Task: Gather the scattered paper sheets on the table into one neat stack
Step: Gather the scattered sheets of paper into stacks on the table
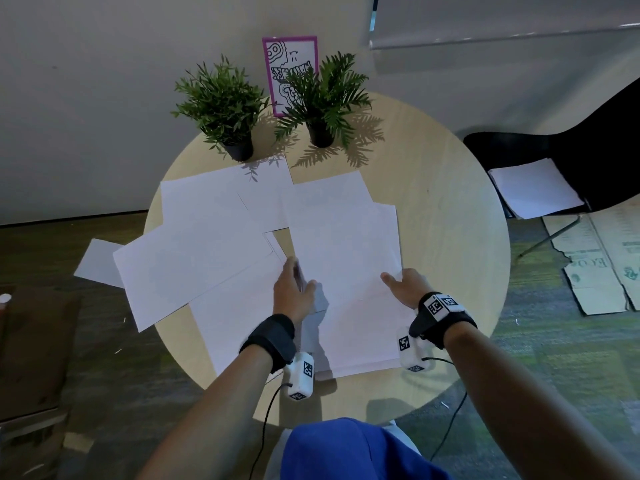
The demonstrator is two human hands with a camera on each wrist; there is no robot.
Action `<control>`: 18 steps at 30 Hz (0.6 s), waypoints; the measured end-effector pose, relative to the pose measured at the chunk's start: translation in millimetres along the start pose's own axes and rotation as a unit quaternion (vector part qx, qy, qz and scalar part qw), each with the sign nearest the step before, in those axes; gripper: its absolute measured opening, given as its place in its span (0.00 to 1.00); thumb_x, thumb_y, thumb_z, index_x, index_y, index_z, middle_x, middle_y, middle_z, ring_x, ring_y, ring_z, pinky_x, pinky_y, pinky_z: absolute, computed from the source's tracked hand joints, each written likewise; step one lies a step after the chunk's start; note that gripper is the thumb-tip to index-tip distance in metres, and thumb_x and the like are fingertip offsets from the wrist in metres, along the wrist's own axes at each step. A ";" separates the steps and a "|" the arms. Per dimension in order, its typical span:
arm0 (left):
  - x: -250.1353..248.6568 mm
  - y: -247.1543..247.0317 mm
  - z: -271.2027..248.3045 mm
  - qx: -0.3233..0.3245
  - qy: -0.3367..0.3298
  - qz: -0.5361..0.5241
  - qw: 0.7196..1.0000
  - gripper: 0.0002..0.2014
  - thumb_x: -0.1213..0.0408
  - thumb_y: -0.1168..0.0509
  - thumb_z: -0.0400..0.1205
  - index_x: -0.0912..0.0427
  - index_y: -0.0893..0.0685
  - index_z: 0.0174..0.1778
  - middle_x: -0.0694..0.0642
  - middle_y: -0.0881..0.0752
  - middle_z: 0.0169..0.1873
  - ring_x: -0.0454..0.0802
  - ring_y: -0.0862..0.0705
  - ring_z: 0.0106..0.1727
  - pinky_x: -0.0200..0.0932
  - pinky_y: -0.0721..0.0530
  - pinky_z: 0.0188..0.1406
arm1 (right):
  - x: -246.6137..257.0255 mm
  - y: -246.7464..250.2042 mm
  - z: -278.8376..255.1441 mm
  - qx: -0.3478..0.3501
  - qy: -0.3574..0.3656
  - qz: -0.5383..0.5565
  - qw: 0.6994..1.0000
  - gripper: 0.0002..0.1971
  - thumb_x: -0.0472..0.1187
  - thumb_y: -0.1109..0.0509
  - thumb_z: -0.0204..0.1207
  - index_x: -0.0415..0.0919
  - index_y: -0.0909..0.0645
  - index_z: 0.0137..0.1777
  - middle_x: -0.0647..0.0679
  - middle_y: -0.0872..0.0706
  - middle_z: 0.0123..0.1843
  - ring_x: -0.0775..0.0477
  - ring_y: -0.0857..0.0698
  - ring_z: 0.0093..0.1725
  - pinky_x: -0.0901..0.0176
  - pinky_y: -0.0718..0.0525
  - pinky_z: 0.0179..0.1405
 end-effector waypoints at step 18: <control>-38.0 44.3 120.5 -0.102 0.018 -0.096 0.990 0.17 0.73 0.29 0.76 0.59 0.19 0.61 0.55 0.10 0.48 0.46 0.11 0.47 0.38 0.11 0.47 | -8.9 -6.7 12.5 -0.009 0.026 -0.001 1.000 0.43 0.77 0.45 0.74 0.36 0.23 0.66 0.41 0.14 0.58 0.38 0.16 0.58 0.46 0.18 0.57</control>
Point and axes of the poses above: each hand's wrist, its own z-axis towards the middle knuckle, its own y-axis out of the back of the hand, x = y × z, the point moved 8 cm from there along z, towards the middle knuckle
